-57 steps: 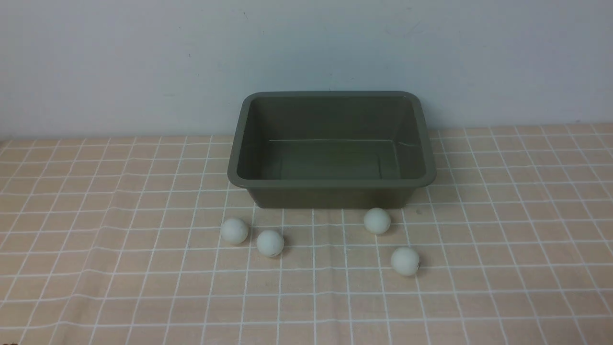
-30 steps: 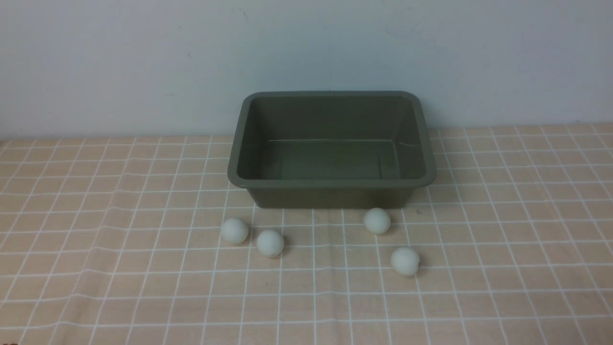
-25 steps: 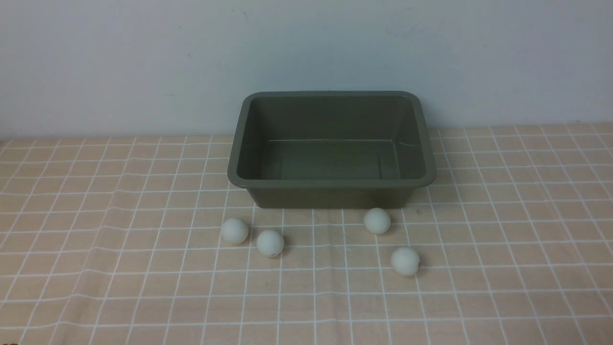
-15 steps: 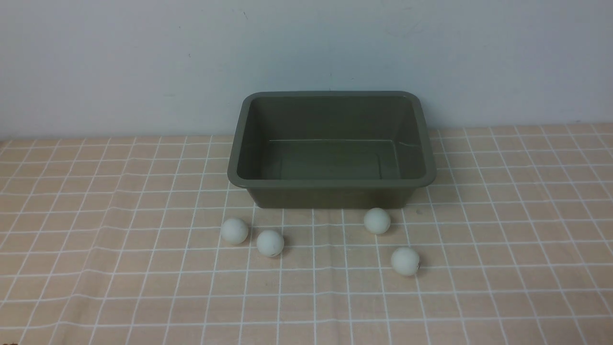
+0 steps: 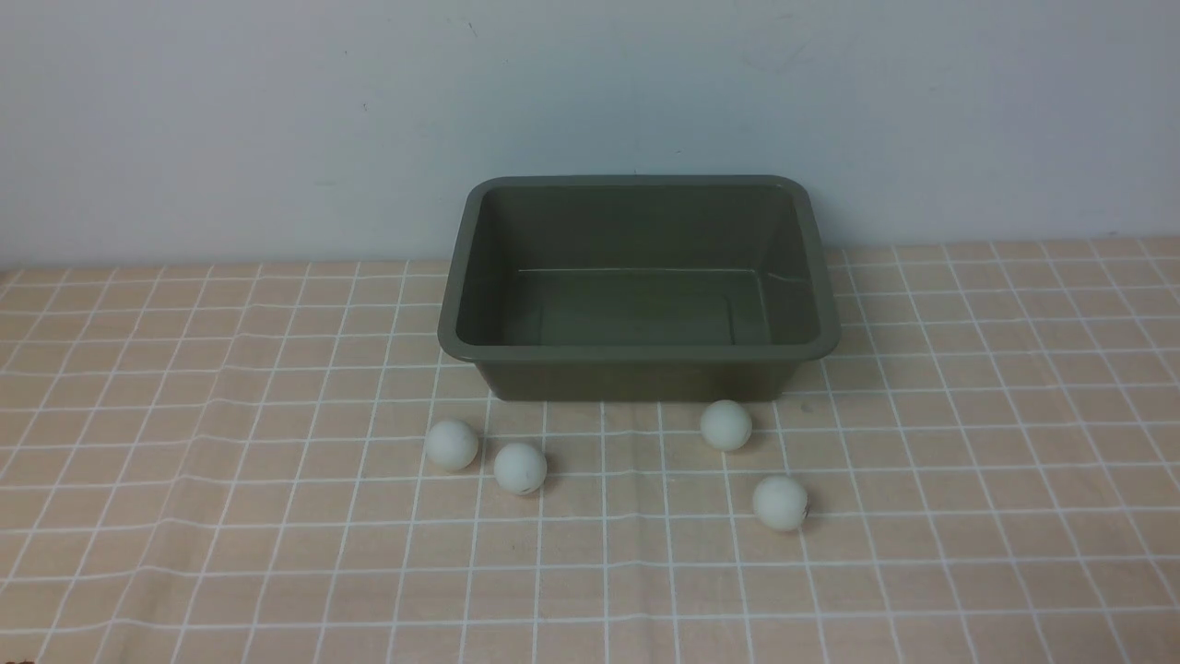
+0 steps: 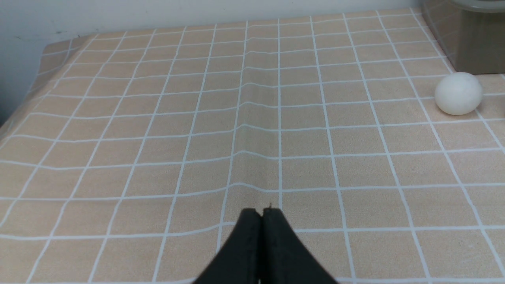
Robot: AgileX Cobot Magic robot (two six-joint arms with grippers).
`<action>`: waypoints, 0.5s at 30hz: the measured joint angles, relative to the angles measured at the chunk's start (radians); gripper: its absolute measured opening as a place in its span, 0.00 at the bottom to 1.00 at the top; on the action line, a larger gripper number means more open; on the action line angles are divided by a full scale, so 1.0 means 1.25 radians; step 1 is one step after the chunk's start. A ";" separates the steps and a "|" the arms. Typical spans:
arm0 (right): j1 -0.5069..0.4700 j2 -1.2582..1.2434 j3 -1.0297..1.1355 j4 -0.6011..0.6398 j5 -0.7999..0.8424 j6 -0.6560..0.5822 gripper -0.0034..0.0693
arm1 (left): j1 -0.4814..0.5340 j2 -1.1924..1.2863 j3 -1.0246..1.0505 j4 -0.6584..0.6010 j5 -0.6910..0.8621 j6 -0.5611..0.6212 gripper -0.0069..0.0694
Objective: Put the table tennis balls into the box on the light coffee tablecloth.
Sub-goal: 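Reach for and grasp a ping pong ball on the table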
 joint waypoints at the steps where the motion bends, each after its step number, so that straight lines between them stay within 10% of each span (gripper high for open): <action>1: 0.000 0.000 0.000 0.000 0.000 0.000 0.57 | 0.000 0.000 0.000 0.000 0.000 0.000 0.00; 15: 0.000 0.000 -0.002 0.019 0.002 0.000 0.57 | 0.000 0.000 0.000 0.000 0.000 0.000 0.00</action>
